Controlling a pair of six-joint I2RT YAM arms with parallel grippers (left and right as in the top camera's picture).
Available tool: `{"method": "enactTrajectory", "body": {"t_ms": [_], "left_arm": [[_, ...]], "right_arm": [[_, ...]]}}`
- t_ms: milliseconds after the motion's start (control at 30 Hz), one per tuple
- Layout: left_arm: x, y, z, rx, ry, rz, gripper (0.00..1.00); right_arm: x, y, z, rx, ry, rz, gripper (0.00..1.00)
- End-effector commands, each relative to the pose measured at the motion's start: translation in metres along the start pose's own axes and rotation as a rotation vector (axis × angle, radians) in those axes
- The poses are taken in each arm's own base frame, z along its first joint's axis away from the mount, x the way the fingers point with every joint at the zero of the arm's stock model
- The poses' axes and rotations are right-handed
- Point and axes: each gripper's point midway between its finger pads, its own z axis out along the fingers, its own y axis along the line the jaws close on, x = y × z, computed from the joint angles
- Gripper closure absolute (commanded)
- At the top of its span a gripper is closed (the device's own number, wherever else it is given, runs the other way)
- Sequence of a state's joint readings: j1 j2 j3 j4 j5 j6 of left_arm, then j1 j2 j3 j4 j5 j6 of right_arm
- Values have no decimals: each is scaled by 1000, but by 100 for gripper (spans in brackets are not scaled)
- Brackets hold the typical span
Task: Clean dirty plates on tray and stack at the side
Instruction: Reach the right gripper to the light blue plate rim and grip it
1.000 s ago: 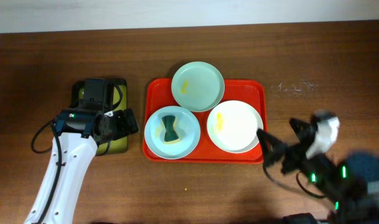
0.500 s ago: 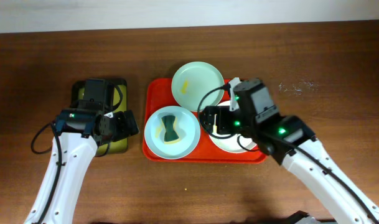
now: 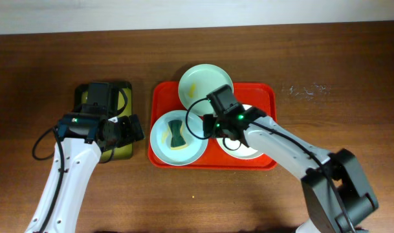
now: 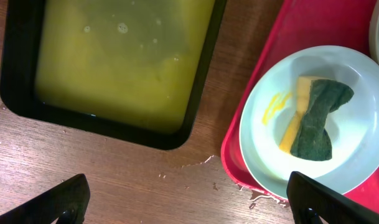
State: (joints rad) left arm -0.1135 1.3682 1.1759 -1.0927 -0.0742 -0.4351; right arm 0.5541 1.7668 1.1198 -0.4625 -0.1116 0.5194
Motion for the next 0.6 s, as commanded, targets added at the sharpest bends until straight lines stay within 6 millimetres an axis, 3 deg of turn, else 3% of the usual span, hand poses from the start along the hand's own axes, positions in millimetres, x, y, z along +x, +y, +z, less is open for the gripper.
{"method": "enactTrajectory", "body": {"t_ms": [0, 200, 333, 467, 500, 567], "left_arm": [[0, 0, 0, 6, 4, -2, 1], [0, -1, 0, 6, 3, -1, 1], [0, -1, 0, 7, 3, -1, 1], [0, -1, 0, 6, 3, -1, 0], [0, 0, 0, 6, 4, -1, 2], [1, -1, 0, 11, 8, -1, 16]], "right_arm": [[6, 1, 10, -1, 22, -24, 61], [15, -7, 34, 19, 62, -41, 61], [15, -7, 37, 20, 61, -41, 80], [21, -13, 49, 33, 86, -37, 82], [22, -13, 49, 34, 88, -38, 83], [21, -12, 49, 28, 87, -37, 85]]}}
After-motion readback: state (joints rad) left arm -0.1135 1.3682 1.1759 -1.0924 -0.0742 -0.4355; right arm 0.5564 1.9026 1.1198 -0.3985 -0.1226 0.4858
